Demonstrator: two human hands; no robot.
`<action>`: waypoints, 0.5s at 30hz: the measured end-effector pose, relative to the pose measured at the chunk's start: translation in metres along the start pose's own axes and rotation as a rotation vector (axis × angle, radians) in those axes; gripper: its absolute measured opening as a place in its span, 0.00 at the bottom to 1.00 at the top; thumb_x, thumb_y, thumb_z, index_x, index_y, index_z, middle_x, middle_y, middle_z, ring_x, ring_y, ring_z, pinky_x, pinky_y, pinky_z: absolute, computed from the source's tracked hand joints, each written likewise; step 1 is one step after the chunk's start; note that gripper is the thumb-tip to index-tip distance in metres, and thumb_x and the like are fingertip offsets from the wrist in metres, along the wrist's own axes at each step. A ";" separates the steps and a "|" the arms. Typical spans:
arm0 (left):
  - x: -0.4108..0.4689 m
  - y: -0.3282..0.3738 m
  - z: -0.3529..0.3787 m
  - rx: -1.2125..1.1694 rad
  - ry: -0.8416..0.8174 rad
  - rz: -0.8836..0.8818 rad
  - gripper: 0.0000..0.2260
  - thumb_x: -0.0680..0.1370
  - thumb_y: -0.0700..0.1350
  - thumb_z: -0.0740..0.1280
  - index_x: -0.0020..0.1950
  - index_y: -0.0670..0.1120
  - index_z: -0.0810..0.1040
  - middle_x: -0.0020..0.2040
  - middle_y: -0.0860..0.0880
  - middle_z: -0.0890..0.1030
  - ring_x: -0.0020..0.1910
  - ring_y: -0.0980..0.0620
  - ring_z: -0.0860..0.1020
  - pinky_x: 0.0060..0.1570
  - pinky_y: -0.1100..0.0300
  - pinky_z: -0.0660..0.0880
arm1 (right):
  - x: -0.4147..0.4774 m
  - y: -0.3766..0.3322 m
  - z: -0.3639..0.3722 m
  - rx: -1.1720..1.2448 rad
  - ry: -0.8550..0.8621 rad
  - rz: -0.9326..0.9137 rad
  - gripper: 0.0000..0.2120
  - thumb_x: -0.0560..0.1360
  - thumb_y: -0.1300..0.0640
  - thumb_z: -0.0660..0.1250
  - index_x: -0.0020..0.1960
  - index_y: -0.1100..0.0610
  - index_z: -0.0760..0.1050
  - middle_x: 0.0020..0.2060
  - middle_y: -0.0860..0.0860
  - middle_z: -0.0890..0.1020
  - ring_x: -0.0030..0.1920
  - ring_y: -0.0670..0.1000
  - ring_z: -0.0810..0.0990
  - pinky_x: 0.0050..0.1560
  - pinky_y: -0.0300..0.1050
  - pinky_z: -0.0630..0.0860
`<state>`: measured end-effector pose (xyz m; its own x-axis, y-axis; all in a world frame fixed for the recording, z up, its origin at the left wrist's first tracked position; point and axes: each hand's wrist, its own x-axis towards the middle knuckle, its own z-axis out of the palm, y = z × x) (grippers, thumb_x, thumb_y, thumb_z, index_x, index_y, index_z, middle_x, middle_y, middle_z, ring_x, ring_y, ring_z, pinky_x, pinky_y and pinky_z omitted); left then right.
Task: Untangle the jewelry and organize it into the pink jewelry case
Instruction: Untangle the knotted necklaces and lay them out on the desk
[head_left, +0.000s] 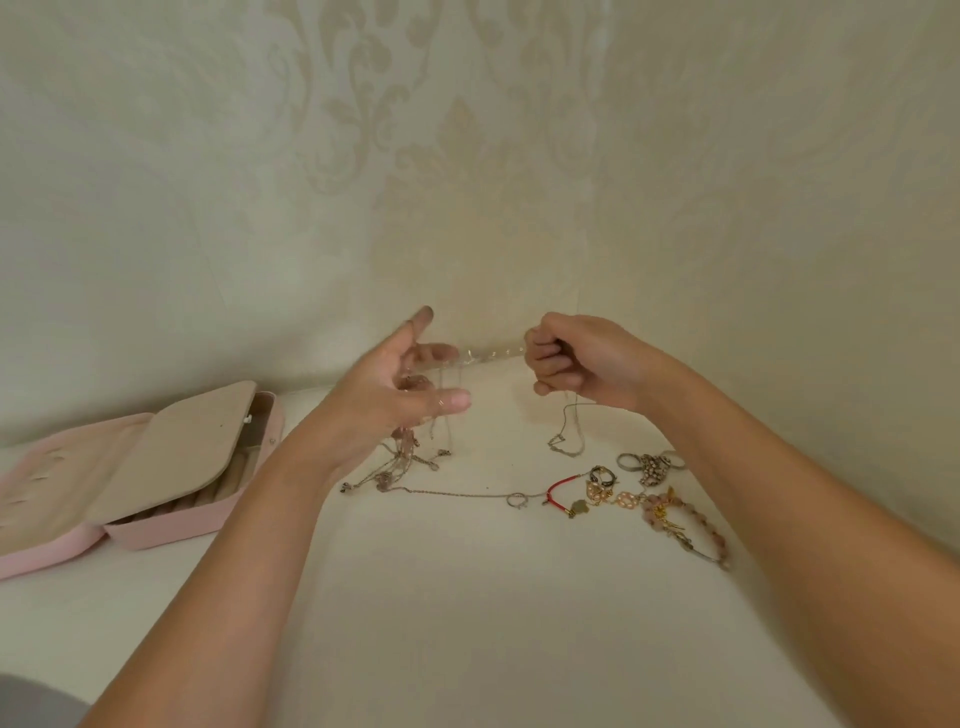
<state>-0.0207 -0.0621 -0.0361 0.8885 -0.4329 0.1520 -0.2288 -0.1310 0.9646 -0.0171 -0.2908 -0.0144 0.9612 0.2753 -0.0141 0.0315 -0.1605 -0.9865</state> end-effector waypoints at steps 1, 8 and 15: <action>0.000 0.002 -0.001 -0.038 0.027 0.015 0.50 0.61 0.43 0.79 0.77 0.54 0.56 0.54 0.56 0.78 0.37 0.52 0.67 0.29 0.68 0.67 | 0.000 0.001 -0.003 0.003 0.026 0.010 0.16 0.78 0.61 0.51 0.33 0.53 0.56 0.28 0.48 0.57 0.27 0.48 0.54 0.34 0.39 0.70; 0.003 -0.007 -0.009 0.163 0.072 0.036 0.50 0.66 0.43 0.77 0.78 0.60 0.49 0.51 0.53 0.82 0.29 0.56 0.65 0.38 0.67 0.71 | -0.005 0.003 -0.050 0.175 0.269 0.008 0.14 0.75 0.61 0.50 0.32 0.51 0.54 0.26 0.47 0.56 0.22 0.43 0.52 0.21 0.37 0.47; 0.004 -0.008 -0.010 0.206 0.088 0.085 0.47 0.67 0.40 0.77 0.76 0.63 0.53 0.53 0.54 0.79 0.29 0.56 0.64 0.38 0.68 0.71 | 0.005 0.014 -0.044 -0.385 0.481 0.029 0.13 0.80 0.59 0.58 0.38 0.57 0.73 0.27 0.50 0.74 0.21 0.44 0.63 0.25 0.36 0.58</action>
<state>-0.0115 -0.0533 -0.0406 0.8918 -0.3719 0.2575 -0.3725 -0.2808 0.8845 0.0005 -0.3336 -0.0212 0.9763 -0.1778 0.1235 0.0141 -0.5169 -0.8559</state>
